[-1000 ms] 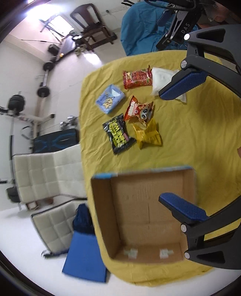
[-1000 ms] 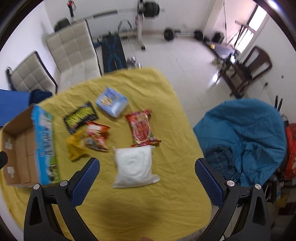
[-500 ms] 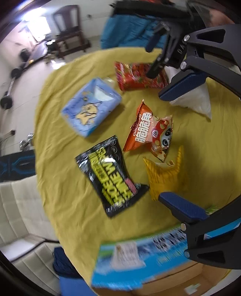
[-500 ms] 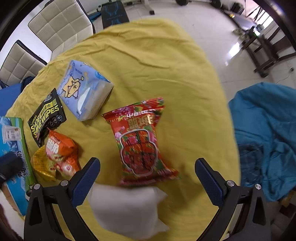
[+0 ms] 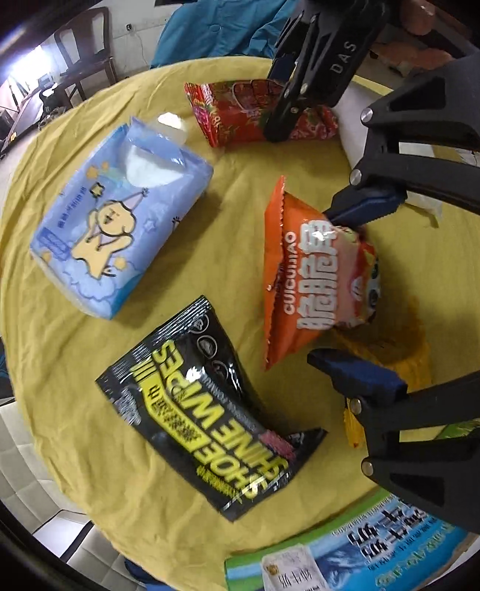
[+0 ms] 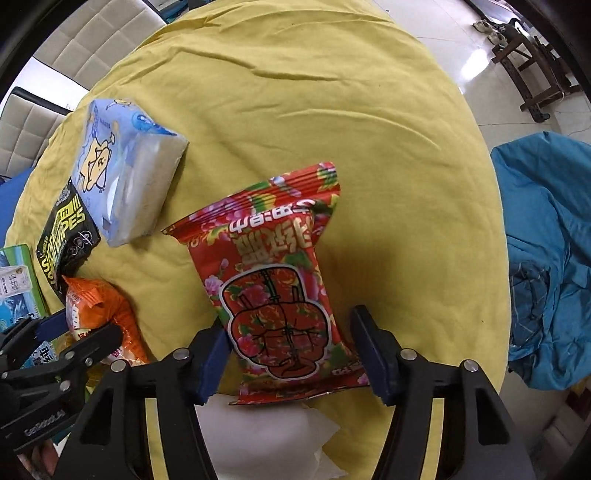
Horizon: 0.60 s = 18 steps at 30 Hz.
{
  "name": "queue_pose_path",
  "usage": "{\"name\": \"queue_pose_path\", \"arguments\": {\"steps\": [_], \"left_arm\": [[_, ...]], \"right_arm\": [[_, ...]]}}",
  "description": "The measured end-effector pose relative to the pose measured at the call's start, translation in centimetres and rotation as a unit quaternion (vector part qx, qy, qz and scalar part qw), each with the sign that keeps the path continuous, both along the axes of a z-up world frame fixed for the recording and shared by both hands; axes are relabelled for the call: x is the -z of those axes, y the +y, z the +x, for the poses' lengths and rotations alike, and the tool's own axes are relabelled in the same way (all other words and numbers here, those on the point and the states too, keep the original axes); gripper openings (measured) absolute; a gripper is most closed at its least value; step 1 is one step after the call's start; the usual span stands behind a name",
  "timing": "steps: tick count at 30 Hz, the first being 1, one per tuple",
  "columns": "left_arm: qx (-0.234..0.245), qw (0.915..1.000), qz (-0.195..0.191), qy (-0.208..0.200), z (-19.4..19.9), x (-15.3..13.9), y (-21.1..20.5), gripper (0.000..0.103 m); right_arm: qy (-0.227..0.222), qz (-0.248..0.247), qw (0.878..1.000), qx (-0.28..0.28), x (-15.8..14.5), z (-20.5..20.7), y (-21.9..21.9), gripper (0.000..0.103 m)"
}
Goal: Organize soft objects
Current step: 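Grasp the orange snack bag with the left gripper while the right grasps the red snack bag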
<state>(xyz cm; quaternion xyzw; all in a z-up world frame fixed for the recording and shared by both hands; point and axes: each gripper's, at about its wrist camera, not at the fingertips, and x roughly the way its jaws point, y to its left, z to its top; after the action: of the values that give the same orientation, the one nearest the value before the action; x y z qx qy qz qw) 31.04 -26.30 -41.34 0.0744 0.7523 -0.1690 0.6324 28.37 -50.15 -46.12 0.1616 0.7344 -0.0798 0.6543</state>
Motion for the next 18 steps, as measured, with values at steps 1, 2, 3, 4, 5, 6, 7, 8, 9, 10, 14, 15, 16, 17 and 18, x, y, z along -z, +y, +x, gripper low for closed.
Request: {"name": "queue_pose_path", "arguments": {"steps": [1, 2, 3, 4, 5, 6, 7, 8, 9, 10, 14, 15, 16, 17, 18], "left_arm": [[-0.002, 1.0000, -0.001, 0.001, -0.1, 0.3, 0.0, 0.060], [-0.004, 1.0000, -0.004, 0.002, -0.2, 0.4, 0.0, 0.056], [-0.006, 0.9999, -0.009, 0.003, -0.3, 0.4, 0.0, 0.053], [-0.008, 0.9999, -0.011, 0.002, -0.2, 0.5, 0.1, 0.048], [-0.008, 0.9999, -0.009, -0.001, -0.3, 0.4, 0.0, 0.046], [-0.006, 0.9999, -0.006, -0.007, -0.5, 0.2, -0.1, 0.044], [-0.003, 0.9999, -0.004, -0.014, -0.8, 0.0, -0.5, 0.041], [-0.001, 0.9998, -0.001, -0.020, -1.0, -0.5, -0.5, 0.041], [-0.001, 0.9997, -0.002, -0.023, -1.2, -0.8, -0.4, 0.040], [-0.001, 0.9996, -0.002, -0.027, -1.3, -1.2, -0.3, 0.040], [-0.006, 0.9989, -0.002, -0.047, -1.9, -3.1, -0.6, 0.039], [-0.009, 0.9985, 0.001, -0.055, -2.1, -3.8, -0.4, 0.039], [-0.010, 0.9981, -0.001, -0.060, -2.4, -4.5, -0.3, 0.039], [-0.012, 0.9978, -0.004, -0.065, -2.6, -5.1, -0.1, 0.039], [-0.014, 0.9976, -0.004, -0.067, -1.9, -6.2, 0.3, 0.039]], "right_arm": [[0.002, -0.001, 1.000, -0.001, 0.4, 0.1, 0.0, 0.065], [0.004, -0.002, 1.000, -0.001, 0.8, 0.3, 0.0, 0.065], [0.018, 0.003, 1.000, -0.006, 1.1, 0.3, 0.1, 0.065], [0.021, -0.002, 1.000, -0.009, 1.5, 0.5, 0.2, 0.061], [0.021, -0.004, 1.000, -0.010, 1.8, 0.5, 0.2, 0.053], [0.019, -0.006, 1.000, -0.010, 2.1, 0.6, 0.2, 0.051], [0.018, -0.010, 1.000, -0.009, 1.9, 0.5, 1.0, 0.050], [0.017, -0.015, 1.000, -0.007, 1.9, 0.3, 1.6, 0.049], [0.016, -0.017, 1.000, -0.007, 1.9, 0.3, 2.1, 0.049], [0.014, -0.018, 1.000, -0.008, 2.1, 0.3, 2.1, 0.048], [0.003, -0.023, 1.000, -0.007, 1.8, -0.1, 2.5, 0.048], [0.000, -0.023, 1.000, -0.005, 1.9, -0.2, 2.5, 0.048], [-0.003, -0.024, 1.000, -0.003, 1.8, -0.3, 2.5, 0.047], [-0.010, -0.027, 1.000, 0.001, 1.4, -0.5, 2.3, 0.047], [-0.016, -0.029, 0.999, 0.004, 1.3, -0.5, 2.3, 0.047]]}}
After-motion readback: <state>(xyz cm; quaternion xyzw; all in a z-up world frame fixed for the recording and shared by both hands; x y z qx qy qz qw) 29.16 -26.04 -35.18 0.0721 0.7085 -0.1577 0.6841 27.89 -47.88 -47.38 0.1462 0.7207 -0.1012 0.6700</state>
